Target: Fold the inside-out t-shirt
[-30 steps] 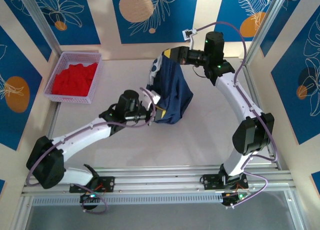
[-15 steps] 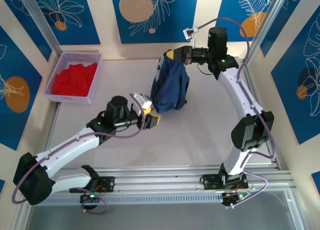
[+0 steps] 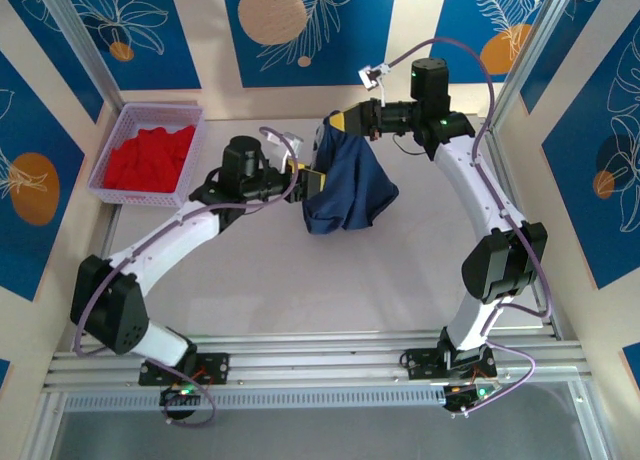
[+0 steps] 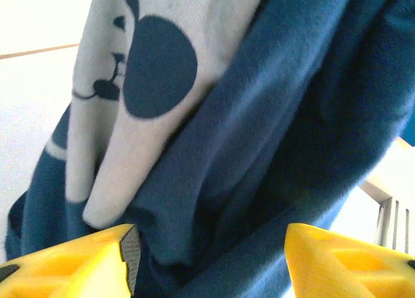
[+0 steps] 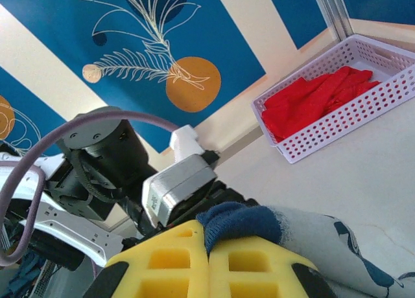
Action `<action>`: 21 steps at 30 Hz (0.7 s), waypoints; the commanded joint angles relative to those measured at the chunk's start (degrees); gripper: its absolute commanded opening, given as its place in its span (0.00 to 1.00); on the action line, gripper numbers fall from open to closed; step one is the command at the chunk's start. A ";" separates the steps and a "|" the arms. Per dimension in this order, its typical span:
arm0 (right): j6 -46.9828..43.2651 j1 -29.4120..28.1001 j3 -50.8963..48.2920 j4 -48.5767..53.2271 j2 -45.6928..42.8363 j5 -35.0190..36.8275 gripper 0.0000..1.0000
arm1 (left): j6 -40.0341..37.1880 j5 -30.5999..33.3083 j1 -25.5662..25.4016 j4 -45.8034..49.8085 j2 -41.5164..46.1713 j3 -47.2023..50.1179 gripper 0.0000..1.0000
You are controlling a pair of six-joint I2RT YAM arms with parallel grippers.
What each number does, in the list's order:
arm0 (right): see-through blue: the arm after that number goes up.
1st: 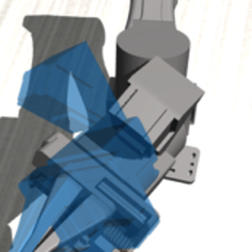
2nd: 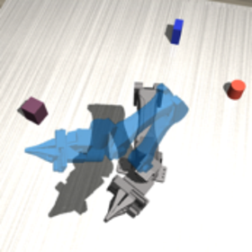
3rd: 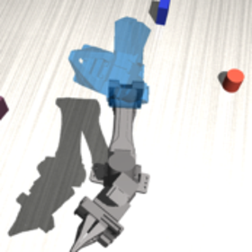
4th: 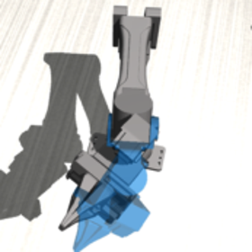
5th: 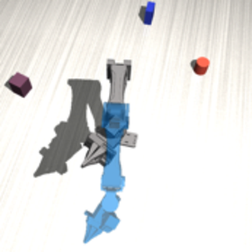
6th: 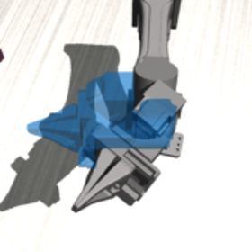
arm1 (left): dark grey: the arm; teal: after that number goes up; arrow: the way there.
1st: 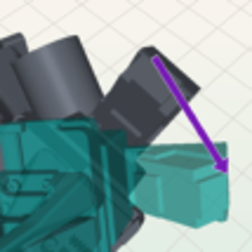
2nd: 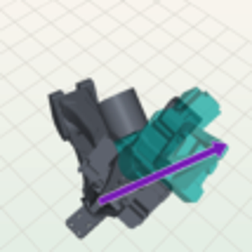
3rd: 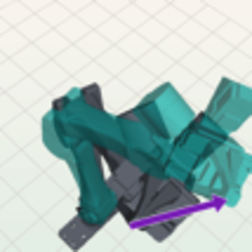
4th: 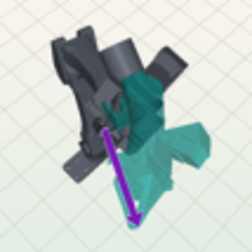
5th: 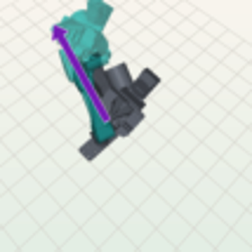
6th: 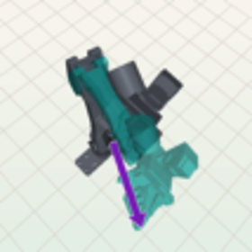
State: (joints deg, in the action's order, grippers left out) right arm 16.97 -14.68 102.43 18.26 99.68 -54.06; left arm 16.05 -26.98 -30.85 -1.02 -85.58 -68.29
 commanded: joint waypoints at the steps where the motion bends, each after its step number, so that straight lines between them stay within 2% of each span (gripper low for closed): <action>1: -1.78 -0.58 0.25 0.81 -0.47 -2.26 0.00 | 0.84 -3.64 0.36 -0.09 -1.93 -3.61 0.58; 6: -3.93 -0.88 -0.23 2.24 -0.78 -2.88 0.00 | 0.25 -3.60 0.69 0.83 -5.47 -7.99 0.45; 9: -5.81 -0.80 -0.54 3.91 -1.22 -3.05 0.00 | 0.97 -4.56 1.35 -0.09 -6.29 -8.70 0.41; 15: -9.95 -0.72 -0.35 7.22 -1.29 -3.42 0.00 | 2.01 -7.27 2.02 -1.47 -6.03 -8.95 0.16; 18: -13.13 -0.20 0.49 11.29 -0.87 -0.78 0.00 | 2.24 -7.86 2.29 -1.18 -3.12 -8.62 0.00; 21: -13.92 -0.25 1.32 13.09 -1.14 6.74 0.00 | 3.04 -7.76 2.29 -1.41 2.50 -7.45 0.00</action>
State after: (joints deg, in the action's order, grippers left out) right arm 6.50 -14.98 102.17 26.98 99.68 -52.80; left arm 18.26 -32.60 -29.21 -0.47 -90.17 -75.46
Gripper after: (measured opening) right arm 0.061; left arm 0.041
